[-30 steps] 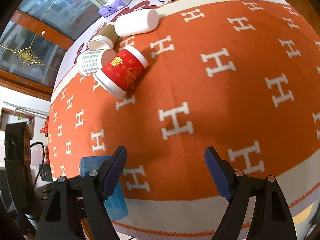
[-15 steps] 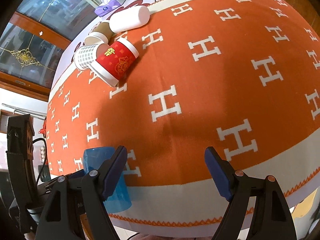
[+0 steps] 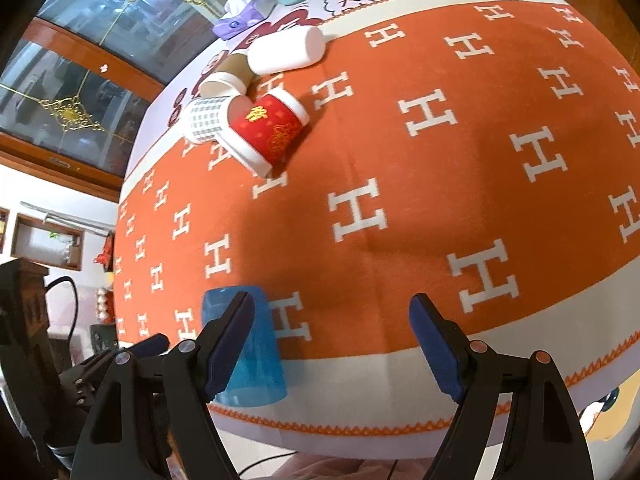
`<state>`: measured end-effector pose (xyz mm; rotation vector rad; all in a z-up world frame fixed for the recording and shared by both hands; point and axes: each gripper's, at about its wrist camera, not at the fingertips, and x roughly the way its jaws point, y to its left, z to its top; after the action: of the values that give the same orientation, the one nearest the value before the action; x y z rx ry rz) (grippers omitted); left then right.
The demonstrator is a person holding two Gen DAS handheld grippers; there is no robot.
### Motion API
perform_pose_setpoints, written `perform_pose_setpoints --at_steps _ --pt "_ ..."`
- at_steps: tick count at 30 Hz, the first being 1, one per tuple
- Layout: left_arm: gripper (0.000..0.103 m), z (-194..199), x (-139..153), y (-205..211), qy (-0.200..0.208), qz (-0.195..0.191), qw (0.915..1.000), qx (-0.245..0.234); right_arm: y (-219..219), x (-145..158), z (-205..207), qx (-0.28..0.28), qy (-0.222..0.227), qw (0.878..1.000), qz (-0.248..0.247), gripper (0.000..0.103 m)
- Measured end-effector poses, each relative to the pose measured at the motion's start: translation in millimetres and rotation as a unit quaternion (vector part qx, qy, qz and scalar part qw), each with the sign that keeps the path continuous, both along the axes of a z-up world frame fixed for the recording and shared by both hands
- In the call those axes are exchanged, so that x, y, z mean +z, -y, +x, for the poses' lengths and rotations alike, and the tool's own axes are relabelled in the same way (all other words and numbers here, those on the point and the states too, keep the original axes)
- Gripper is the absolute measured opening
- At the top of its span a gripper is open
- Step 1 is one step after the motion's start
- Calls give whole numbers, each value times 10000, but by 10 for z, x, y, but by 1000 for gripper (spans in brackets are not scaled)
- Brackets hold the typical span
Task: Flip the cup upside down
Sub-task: 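Lift the blue cup with the left gripper and stand it upright, then grasp the blue cup with the right gripper while the left gripper releases it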
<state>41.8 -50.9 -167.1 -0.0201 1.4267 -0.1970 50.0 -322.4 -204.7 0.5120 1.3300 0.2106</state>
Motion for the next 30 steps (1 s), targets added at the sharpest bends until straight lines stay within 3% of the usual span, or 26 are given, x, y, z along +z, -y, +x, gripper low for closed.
perform_pose_setpoints --at_steps 5,11,13,20,26,30 --pt "80 -124 252 -247 465 287 9984 174 -116 102 -37 315 48 9992 251 81" --pt "74 -209 198 -552 467 220 9972 542 -291 143 -66 701 40 9953 661 81" --pt "65 -232 112 -606 403 131 9970 643 -356 116 -68 822 -9 9939 739 82" --pt "56 -285 -81 -742 529 116 9947 877 -560 -157 26 1152 -351 9881 953 82" --pt "34 -200 -225 -811 572 37 9944 887 -747 -445 173 1431 -657 9806 1169 81" --pt "32 -173 -282 -830 677 24 9942 832 -865 -602 273 1594 -788 9769 1184 79"
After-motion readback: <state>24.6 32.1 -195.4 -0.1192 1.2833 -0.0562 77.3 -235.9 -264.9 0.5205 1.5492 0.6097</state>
